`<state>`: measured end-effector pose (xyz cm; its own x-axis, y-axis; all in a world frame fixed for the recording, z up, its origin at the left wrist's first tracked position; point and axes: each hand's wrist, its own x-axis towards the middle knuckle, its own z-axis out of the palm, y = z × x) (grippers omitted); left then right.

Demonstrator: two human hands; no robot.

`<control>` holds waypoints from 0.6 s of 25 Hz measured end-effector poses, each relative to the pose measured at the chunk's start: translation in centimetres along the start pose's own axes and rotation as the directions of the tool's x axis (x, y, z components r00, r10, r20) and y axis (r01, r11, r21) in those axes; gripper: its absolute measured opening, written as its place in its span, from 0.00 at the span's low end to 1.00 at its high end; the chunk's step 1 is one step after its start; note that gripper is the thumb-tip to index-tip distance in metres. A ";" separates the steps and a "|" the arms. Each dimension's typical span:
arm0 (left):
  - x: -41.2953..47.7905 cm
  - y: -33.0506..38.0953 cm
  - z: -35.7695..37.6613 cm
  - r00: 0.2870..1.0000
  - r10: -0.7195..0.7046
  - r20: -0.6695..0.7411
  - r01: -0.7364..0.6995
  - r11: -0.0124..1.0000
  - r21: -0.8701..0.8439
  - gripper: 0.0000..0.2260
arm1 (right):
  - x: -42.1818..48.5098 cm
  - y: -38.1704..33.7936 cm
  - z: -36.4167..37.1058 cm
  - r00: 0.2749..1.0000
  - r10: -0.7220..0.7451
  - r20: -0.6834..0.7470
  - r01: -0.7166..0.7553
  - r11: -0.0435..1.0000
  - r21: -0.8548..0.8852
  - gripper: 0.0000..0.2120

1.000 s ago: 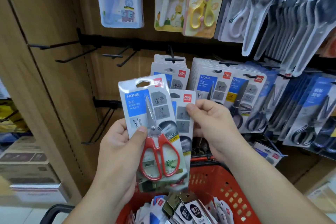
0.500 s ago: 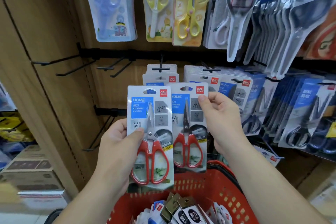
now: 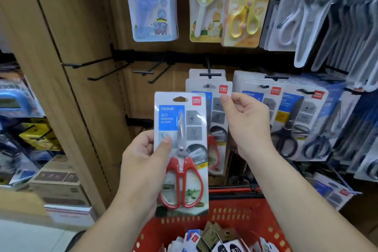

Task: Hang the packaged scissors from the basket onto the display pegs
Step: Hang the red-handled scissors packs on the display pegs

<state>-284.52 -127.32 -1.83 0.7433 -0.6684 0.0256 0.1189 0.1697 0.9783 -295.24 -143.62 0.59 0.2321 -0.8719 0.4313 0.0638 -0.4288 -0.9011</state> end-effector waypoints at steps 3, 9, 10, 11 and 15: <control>-0.1 0.1 0.3 0.998 0.049 0.043 -0.051 0.998 0.049 0.04 | 0.8 0.6 0.2 0.999 -0.033 -0.009 0.032 0.996 -0.083 0.06; 1.5 0.2 1.6 0.982 0.163 0.097 -0.178 0.969 0.172 0.05 | 1.5 -0.5 -1.4 0.977 -0.157 -0.147 0.118 0.963 -0.244 0.07; 2.2 0.1 2.3 0.983 0.158 0.097 -0.173 0.970 0.170 0.05 | 1.5 -1.1 -1.7 0.973 -0.185 -0.139 0.146 0.957 -0.251 0.09; 2.9 0.0 3.1 0.986 0.139 0.095 -0.153 0.975 0.159 0.04 | 1.4 -1.7 -1.9 0.973 -0.203 -0.111 0.168 0.950 -0.263 0.10; 5.5 -1.1 5.5 0.982 0.161 0.095 -0.178 0.961 0.211 0.03 | 1.5 -2.3 -2.6 0.987 -0.147 0.063 0.159 0.933 -0.324 0.06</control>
<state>-284.17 -135.16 -1.63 0.6866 -0.6984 0.2022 -0.1566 0.1294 0.9791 -297.54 -144.59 3.39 0.2807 -0.7828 0.5553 -0.2180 -0.6155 -0.7574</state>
